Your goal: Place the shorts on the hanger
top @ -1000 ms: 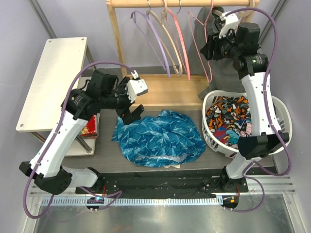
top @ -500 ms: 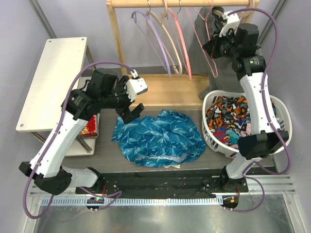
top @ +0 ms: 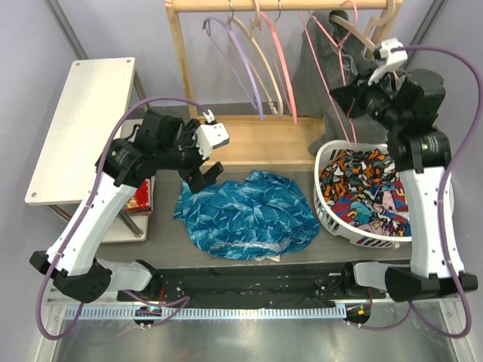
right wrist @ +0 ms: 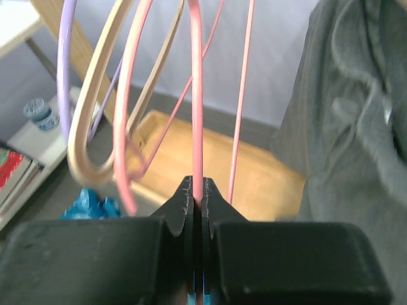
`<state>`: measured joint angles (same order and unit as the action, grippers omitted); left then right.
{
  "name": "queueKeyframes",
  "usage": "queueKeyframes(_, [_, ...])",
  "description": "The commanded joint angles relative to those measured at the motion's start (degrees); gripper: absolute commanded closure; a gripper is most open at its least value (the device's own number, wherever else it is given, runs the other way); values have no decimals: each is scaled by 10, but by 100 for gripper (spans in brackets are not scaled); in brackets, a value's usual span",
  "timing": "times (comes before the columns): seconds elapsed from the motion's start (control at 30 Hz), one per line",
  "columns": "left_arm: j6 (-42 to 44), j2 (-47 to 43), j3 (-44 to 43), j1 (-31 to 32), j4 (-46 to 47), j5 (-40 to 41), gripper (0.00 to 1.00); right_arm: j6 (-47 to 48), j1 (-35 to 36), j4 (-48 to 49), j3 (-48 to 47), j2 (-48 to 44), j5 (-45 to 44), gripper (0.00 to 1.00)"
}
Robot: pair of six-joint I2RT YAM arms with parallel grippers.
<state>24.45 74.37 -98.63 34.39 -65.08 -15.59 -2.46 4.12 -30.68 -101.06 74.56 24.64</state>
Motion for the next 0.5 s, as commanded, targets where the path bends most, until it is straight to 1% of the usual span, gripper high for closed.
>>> queueKeyframes(0.0, [6, -2, 5, 0, -18, -20, 0, 22, -1, -94, 82, -88, -11, 99])
queueKeyframes(0.13, [-16, -12, 32, 0, -10, -49, 0, 100, -1, -184, 181, -196, -25, 99])
queueKeyframes(0.17, [-22, -15, 50, 0, -6, -54, 0, 133, 0, -201, 198, -215, -28, 99])
queueKeyframes(0.2, [-29, -19, 61, 0, 6, -58, 0, 156, 0, -241, 225, -229, -27, 99])
queueKeyframes(0.23, [-52, -25, 83, 0, 14, -57, 0, 173, -1, -263, 235, -251, -25, 99])
queueKeyframes(0.3, [-80, -29, 108, 0, 39, -49, 0, 213, 0, -309, 258, -268, -29, 99])
queueKeyframes(0.37, [-98, -46, 151, 0, 59, -52, 0, 241, -1, -349, 267, -281, -29, 99])
queueKeyframes(0.4, [-101, -55, 168, 0, 88, -53, 0, 276, -1, -362, 270, -284, -19, 99])
queueKeyframes(0.43, [-106, -66, 207, 0, 107, -55, 0, 306, 0, -379, 271, -285, -9, 99])
queueKeyframes(0.47, [-110, -96, 229, 0, 124, -58, 0, 332, 0, -416, 272, -286, 4, 99])
